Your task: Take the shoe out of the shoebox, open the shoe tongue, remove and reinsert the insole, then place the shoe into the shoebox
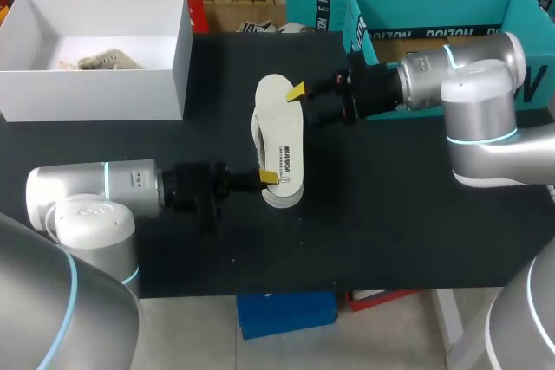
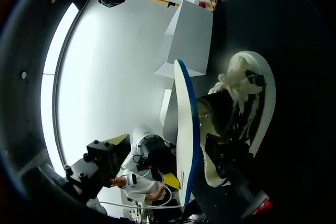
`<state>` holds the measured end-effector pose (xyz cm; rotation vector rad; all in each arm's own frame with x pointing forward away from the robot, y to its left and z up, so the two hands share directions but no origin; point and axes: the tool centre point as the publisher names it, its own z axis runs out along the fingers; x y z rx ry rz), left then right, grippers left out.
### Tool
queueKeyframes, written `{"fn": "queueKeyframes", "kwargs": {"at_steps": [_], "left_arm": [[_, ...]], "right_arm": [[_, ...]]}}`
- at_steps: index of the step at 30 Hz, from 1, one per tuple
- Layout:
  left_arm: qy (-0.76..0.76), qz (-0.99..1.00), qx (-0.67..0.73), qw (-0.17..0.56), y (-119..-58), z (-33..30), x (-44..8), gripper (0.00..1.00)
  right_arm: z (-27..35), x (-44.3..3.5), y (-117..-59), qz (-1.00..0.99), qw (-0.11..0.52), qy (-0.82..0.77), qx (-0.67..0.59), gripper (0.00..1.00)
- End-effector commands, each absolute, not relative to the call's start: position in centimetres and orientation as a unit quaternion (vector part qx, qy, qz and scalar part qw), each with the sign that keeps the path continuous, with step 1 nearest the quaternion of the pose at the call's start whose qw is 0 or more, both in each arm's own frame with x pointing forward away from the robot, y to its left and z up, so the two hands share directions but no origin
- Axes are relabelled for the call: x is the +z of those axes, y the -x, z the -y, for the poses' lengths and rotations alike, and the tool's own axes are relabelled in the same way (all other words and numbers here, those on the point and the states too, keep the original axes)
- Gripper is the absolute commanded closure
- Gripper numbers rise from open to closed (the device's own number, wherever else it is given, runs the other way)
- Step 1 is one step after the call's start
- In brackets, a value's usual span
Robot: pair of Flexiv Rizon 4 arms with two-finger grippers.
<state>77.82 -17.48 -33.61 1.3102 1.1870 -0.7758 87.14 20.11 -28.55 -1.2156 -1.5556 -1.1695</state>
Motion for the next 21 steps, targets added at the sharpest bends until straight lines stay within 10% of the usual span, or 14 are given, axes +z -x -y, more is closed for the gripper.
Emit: {"fn": "queueKeyframes", "kwargs": {"at_steps": [1, 4, 21], "left_arm": [[-0.558, -0.507, -0.327, 0.570, -77.7, 17.6, -33.6, 1.00], [-0.558, -0.507, -0.327, 0.570, -77.7, 17.6, -33.6, 1.00], [-0.558, -0.507, -0.327, 0.570, -77.7, 17.6, -33.6, 1.00]], "right_arm": [[-20.6, -28.9, -87.4, 0.618, 0.415, 0.481, -0.463, 0.63], [-20.7, -29.2, -87.2, 0.613, 0.420, 0.482, -0.465, 1.00], [-21.4, -30.2, -87.2, 0.613, 0.435, 0.476, -0.457, 1.00]]}}
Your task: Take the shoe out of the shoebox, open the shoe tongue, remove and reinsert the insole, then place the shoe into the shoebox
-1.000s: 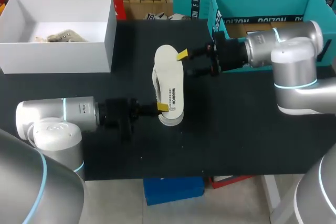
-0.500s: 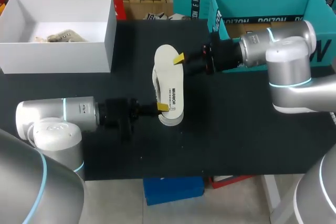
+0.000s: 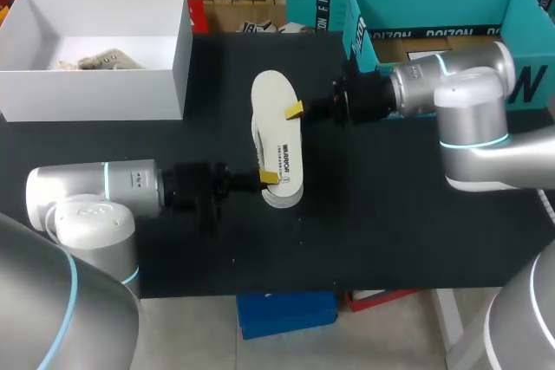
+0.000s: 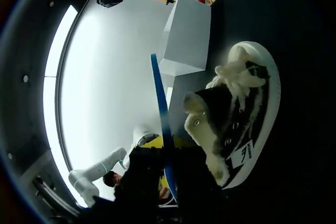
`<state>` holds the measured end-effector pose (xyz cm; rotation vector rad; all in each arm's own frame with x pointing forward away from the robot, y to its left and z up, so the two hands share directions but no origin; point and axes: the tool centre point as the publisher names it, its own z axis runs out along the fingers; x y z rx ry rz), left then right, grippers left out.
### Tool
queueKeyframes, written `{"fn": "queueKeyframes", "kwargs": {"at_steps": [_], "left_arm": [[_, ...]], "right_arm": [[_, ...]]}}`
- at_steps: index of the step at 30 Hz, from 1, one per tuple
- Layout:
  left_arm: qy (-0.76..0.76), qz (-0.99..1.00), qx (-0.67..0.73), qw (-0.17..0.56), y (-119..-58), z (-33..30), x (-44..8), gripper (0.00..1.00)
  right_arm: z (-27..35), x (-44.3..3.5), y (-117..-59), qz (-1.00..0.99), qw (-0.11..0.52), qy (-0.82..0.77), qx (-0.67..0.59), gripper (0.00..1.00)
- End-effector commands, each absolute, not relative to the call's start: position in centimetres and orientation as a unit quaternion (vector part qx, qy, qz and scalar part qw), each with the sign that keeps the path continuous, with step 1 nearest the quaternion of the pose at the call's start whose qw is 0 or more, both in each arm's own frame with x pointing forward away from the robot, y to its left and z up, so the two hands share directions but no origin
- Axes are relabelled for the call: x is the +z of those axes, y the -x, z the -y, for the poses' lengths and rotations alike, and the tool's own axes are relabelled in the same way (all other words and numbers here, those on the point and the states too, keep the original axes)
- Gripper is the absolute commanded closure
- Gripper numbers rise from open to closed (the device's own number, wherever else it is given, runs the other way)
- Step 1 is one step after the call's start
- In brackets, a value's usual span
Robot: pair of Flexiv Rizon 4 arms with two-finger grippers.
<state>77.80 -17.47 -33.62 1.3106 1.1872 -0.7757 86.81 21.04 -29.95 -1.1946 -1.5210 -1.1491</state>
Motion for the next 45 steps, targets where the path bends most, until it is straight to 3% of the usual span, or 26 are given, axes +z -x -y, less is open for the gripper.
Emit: {"fn": "queueKeyframes", "kwargs": {"at_steps": [1, 4, 5, 6, 15, 26, 32, 45], "left_arm": [[-0.558, -0.507, -0.327, 0.570, -77.7, 17.6, -33.6, 1.00], [-0.561, -0.507, -0.322, 0.569, -77.7, 17.6, -33.6, 1.00], [-0.561, -0.508, -0.322, 0.569, -77.7, 17.5, -33.6, 0.72], [-0.559, -0.511, -0.319, 0.569, -77.7, 17.5, -33.5, 0.00], [-0.587, -0.548, -0.256, 0.538, -78.1, 15.7, -31.7, 0.00], [-0.665, -0.611, -0.131, 0.409, -79.6, 11.5, -26.2, 0.00], [-0.692, -0.627, -0.083, 0.348, -80.3, 11.2, -24.3, 0.00], [-0.716, -0.634, -0.053, 0.288, -81.6, 13.2, -21.2, 0.00]], "right_arm": [[-21.4, -30.2, -87.2, 0.613, 0.435, 0.476, -0.457, 1.00], [-21.4, -30.2, -87.2, 0.613, 0.435, 0.476, -0.457, 1.00], [-21.4, -30.2, -87.2, 0.613, 0.435, 0.476, -0.457, 1.00], [-21.4, -30.2, -87.2, 0.613, 0.435, 0.476, -0.457, 1.00], [-21.4, -30.2, -87.2, 0.613, 0.435, 0.476, -0.457, 1.00], [-21.4, -30.2, -87.2, 0.613, 0.435, 0.476, -0.457, 1.00], [-21.4, -30.2, -87.2, 0.613, 0.435, 0.476, -0.457, 1.00], [-21.4, -30.2, -87.2, 0.613, 0.435, 0.476, -0.457, 1.00]]}}
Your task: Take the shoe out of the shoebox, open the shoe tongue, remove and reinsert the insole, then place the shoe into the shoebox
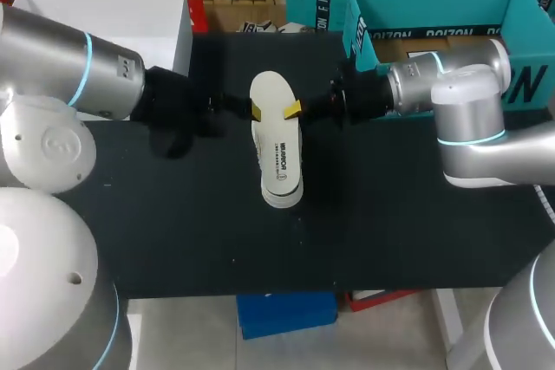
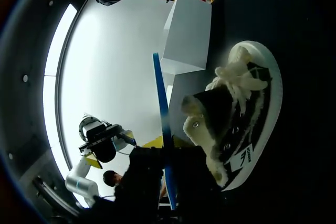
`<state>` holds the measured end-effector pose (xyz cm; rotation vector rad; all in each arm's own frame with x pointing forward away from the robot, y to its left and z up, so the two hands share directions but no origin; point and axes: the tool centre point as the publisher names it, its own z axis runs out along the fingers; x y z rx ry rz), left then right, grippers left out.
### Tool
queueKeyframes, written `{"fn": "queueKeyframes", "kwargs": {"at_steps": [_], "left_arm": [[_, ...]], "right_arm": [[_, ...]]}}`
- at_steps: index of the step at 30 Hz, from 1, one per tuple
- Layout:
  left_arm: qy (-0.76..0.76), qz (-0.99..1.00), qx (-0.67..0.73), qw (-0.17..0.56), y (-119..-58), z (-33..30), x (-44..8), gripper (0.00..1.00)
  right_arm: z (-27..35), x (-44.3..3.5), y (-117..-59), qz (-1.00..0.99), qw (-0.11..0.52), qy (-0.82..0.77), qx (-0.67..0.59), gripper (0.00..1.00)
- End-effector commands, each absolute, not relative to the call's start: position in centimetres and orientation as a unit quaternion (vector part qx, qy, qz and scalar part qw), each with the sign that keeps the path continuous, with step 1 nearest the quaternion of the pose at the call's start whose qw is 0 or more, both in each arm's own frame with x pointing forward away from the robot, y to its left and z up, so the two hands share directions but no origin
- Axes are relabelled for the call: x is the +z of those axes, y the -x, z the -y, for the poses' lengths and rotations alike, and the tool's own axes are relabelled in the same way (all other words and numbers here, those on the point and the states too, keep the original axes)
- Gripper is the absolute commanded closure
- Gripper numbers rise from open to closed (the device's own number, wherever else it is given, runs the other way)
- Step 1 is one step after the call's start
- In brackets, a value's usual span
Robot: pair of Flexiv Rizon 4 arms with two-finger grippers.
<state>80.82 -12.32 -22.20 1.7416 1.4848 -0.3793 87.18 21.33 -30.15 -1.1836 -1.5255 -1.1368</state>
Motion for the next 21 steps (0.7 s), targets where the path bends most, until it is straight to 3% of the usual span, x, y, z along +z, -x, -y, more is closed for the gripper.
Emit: {"fn": "queueKeyframes", "kwargs": {"at_steps": [1, 4, 17, 21], "left_arm": [[-0.714, -0.635, -0.045, 0.291, -81.7, 13.3, -21.0, 0.00], [-0.730, -0.592, -0.028, 0.340, -81.6, 14.2, -19.9, 0.00], [-0.730, -0.592, -0.028, 0.340, -81.6, 14.2, -19.9, 0.00], [-0.713, -0.645, -0.041, 0.272, -82.1, 14.1, -20.0, 0.00]], "right_arm": [[-21.4, -30.2, -87.2, 0.613, 0.435, 0.476, -0.457, 1.00], [-21.4, -30.2, -87.2, 0.613, 0.435, 0.476, -0.457, 1.00], [-21.4, -30.2, -87.2, 0.613, 0.435, 0.476, -0.457, 1.00], [-21.4, -30.2, -87.2, 0.613, 0.435, 0.476, -0.457, 1.00]]}}
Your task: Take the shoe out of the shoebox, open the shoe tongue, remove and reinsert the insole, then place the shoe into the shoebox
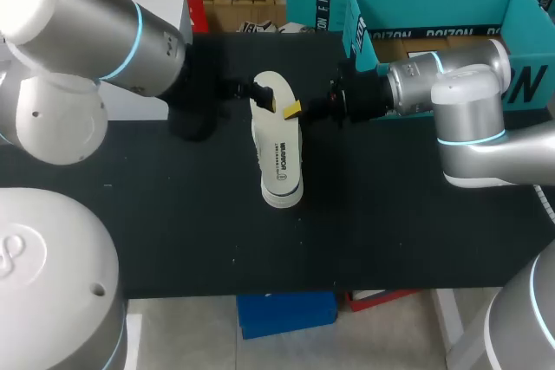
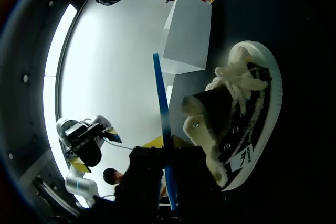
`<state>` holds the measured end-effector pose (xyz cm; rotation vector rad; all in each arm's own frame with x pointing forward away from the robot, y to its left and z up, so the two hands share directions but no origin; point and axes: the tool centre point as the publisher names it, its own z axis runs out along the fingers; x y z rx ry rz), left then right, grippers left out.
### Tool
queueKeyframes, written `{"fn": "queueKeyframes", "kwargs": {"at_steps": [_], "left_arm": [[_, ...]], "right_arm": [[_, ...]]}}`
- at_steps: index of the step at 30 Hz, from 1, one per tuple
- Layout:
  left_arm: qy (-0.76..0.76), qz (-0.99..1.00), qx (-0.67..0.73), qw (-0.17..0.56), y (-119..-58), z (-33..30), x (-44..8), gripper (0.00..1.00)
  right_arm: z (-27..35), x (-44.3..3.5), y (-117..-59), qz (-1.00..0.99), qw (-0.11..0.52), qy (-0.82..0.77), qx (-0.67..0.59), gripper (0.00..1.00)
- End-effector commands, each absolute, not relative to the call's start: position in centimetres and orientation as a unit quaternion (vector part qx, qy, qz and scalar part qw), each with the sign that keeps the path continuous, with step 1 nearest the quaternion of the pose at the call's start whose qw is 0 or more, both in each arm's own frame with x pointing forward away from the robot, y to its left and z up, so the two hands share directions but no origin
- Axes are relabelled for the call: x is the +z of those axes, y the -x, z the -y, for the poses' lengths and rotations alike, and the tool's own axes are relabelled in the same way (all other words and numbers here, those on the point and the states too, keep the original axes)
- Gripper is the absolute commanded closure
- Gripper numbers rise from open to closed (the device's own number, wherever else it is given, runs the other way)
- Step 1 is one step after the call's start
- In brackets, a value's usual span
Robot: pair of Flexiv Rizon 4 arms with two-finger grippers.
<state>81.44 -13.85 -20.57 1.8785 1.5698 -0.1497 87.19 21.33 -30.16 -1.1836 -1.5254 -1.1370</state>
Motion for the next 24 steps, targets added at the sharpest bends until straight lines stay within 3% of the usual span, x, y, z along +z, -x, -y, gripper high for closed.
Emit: {"fn": "queueKeyframes", "kwargs": {"at_steps": [1, 16, 24], "left_arm": [[-0.704, -0.661, -0.041, 0.255, -82.2, 14.2, -19.8, 0.00], [-0.700, -0.700, 0.010, 0.142, -83.2, 16.0, -19.6, 0.00], [-0.688, -0.713, 0.017, 0.136, -83.8, 17.0, -20.1, 0.00]], "right_arm": [[-21.4, -30.2, -87.2, 0.613, 0.435, 0.476, -0.457, 1.00], [-21.4, -30.2, -87.2, 0.613, 0.435, 0.476, -0.457, 1.00], [-21.4, -30.2, -87.2, 0.613, 0.435, 0.476, -0.457, 1.00]]}}
